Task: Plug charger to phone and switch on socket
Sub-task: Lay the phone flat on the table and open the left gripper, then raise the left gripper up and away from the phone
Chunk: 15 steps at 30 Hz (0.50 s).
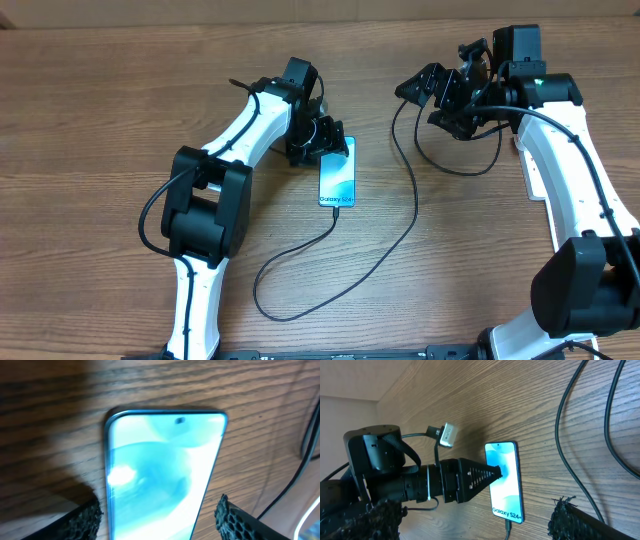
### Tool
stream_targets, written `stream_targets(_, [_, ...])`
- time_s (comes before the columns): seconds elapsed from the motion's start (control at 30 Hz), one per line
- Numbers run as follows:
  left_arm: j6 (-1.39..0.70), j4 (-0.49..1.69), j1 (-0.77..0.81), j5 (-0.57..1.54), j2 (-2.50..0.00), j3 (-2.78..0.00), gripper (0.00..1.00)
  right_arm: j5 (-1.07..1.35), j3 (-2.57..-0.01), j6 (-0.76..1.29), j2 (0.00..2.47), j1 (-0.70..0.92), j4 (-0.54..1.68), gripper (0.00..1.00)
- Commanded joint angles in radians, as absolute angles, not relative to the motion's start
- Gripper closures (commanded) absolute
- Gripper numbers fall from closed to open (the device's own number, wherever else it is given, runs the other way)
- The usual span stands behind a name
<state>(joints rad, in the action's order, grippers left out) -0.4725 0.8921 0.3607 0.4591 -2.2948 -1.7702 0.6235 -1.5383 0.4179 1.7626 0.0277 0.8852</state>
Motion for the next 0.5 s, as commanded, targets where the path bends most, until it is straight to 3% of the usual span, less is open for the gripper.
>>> stream_targets(0.0, [-0.476,0.920,0.360,0.282,-2.349,-1.738,0.21,0.621,-1.551,0.410,1.730,0.025,0.886,0.03])
stream_targets(0.47, [-0.443,1.125,0.358,-0.010,-2.242,-1.815,0.18,0.604,-1.551,0.410,1.730,0.025,0.894,0.02])
